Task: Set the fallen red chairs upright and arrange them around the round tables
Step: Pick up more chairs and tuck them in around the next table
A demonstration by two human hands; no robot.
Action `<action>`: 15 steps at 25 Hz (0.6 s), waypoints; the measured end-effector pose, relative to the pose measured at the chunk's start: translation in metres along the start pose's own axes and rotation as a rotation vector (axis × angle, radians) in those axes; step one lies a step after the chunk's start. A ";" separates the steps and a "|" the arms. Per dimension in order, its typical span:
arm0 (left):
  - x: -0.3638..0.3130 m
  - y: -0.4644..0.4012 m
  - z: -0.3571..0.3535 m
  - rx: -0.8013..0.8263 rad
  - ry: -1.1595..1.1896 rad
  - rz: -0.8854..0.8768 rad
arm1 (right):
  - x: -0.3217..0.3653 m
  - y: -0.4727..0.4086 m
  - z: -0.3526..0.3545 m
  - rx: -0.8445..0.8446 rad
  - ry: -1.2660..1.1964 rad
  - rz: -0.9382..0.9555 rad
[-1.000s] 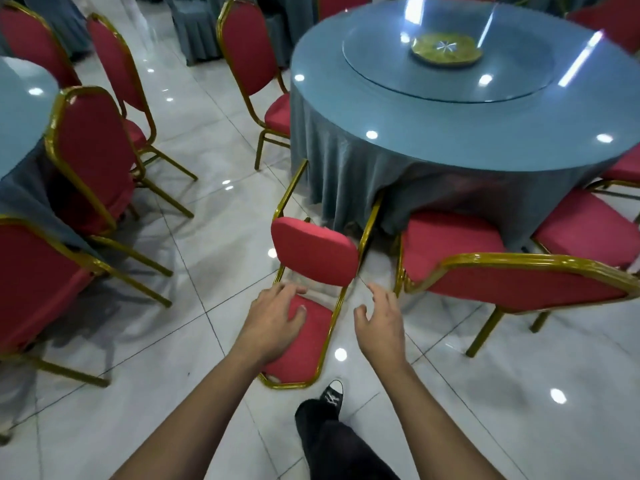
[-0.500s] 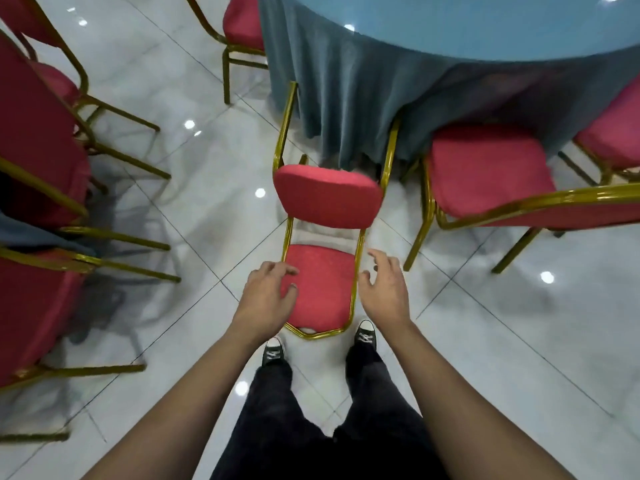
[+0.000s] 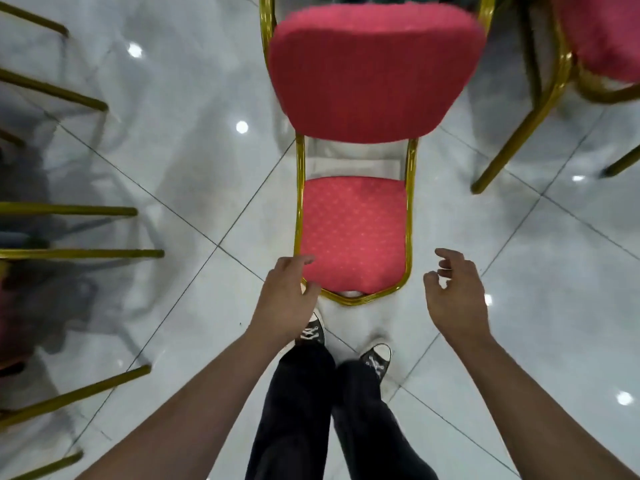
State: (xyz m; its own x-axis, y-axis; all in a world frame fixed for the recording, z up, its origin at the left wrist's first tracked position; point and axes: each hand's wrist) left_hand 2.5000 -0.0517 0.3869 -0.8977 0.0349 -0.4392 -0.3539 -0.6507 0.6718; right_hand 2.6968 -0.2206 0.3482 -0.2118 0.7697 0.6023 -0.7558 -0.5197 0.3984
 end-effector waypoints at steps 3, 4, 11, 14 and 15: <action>0.071 -0.091 -0.071 0.023 -0.016 0.015 | -0.072 -0.053 -0.095 0.024 -0.009 -0.038; 0.092 -0.122 -0.095 0.024 -0.015 0.005 | -0.098 -0.072 -0.124 0.025 -0.004 -0.050; 0.210 -0.295 -0.223 -0.044 0.041 0.061 | -0.241 -0.162 -0.266 0.078 0.068 -0.230; 0.232 -0.322 -0.239 0.031 0.172 0.016 | -0.264 -0.168 -0.274 0.058 -0.031 -0.235; 0.233 -0.322 -0.238 0.044 0.201 0.012 | -0.263 -0.168 -0.268 0.039 -0.116 -0.235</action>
State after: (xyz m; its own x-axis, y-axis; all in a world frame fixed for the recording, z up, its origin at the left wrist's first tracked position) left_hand 2.4671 -0.0150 -0.0738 -0.8334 -0.1276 -0.5377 -0.3583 -0.6161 0.7014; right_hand 2.7138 -0.2362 -0.0624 0.0407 0.8245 0.5643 -0.7509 -0.3473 0.5616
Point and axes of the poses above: each hand's wrist, its own y-axis away from the middle knuckle, its own z-axis out of the back of the hand, x = y × z, and after that the axes turned 6 degrees about z, right-handed
